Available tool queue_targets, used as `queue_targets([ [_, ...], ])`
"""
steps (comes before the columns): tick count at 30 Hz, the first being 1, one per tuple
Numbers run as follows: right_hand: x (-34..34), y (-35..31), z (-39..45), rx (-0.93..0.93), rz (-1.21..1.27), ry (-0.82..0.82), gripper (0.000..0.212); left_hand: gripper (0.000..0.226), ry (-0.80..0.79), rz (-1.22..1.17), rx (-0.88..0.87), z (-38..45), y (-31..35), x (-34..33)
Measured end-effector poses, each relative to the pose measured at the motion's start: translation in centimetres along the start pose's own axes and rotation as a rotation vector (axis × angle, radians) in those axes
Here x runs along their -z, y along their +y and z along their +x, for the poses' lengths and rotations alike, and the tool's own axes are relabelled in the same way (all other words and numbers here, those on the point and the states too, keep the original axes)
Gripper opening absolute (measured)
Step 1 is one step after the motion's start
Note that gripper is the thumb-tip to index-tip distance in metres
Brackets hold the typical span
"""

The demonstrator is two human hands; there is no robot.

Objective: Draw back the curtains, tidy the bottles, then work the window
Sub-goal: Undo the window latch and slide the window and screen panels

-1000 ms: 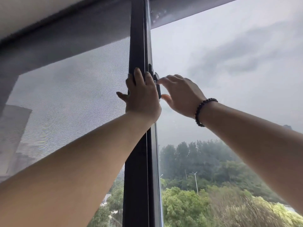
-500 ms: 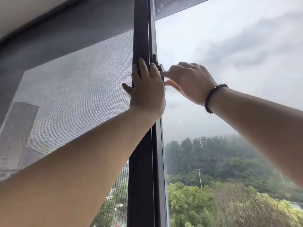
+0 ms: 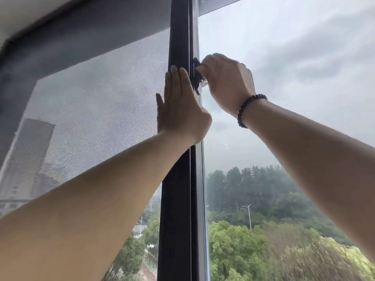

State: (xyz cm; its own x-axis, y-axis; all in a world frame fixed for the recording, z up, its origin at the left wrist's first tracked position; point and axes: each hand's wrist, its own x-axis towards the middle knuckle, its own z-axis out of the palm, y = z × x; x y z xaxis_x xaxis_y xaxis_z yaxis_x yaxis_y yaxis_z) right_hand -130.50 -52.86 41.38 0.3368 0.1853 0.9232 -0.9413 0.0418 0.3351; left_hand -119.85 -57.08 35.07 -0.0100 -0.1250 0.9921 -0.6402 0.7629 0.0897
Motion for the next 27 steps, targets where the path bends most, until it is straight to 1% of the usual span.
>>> queue_targets([
  [3,-0.9,-0.3,-0.1,-0.054,0.131,0.078,0.029,0.083,-0.015,0.017,-0.003,-0.2,0.0,0.1],
  [7,-1.6,-0.6,0.4,-0.158,0.364,0.134,0.025,0.084,-0.01,0.031,-0.004,-0.1,0.0,0.1],
  [9,-1.7,-0.8,0.8,-0.234,0.466,0.168,0.026,0.083,-0.009,0.032,-0.007,-0.2,0.0,0.1],
  [11,-1.7,-1.0,1.4,-0.303,0.507,0.175,0.03,0.079,0.004,0.03,-0.007,-0.1,0.0,0.1],
  [16,-1.9,-1.5,3.9,-0.523,0.488,0.13,0.044,0.072,0.007,0.036,-0.016,0.1,-0.1,0.0],
  [17,-1.9,-1.4,4.4,-0.58,0.489,0.094,0.039,0.072,0.004,0.037,-0.015,0.1,-0.1,0.0],
  [19,-2.0,-0.9,5.4,-0.668,0.504,-0.001,0.019,0.071,0.003,0.042,-0.01,0.2,-0.1,-0.1],
  [21,-1.6,-0.3,6.0,-0.732,0.542,-0.086,0.014,0.07,0.008,0.046,-0.011,0.2,-0.1,-0.2],
  [22,-1.4,0.0,6.2,-0.747,0.564,-0.119,0.014,0.07,0.009,0.046,-0.014,0.2,-0.1,-0.2],
  [23,-1.1,0.1,6.2,-0.747,0.577,-0.145,0.019,0.069,0.012,0.046,-0.016,0.1,-0.2,-0.3],
  [25,-1.1,-0.1,6.0,-0.761,0.562,-0.149,0.026,0.069,0.016,0.054,-0.018,-0.1,-0.2,-0.4],
  [27,-1.5,-0.5,5.5,-0.778,0.545,-0.061,0.028,0.069,0.016,0.061,-0.019,-0.3,-0.2,-0.4],
])
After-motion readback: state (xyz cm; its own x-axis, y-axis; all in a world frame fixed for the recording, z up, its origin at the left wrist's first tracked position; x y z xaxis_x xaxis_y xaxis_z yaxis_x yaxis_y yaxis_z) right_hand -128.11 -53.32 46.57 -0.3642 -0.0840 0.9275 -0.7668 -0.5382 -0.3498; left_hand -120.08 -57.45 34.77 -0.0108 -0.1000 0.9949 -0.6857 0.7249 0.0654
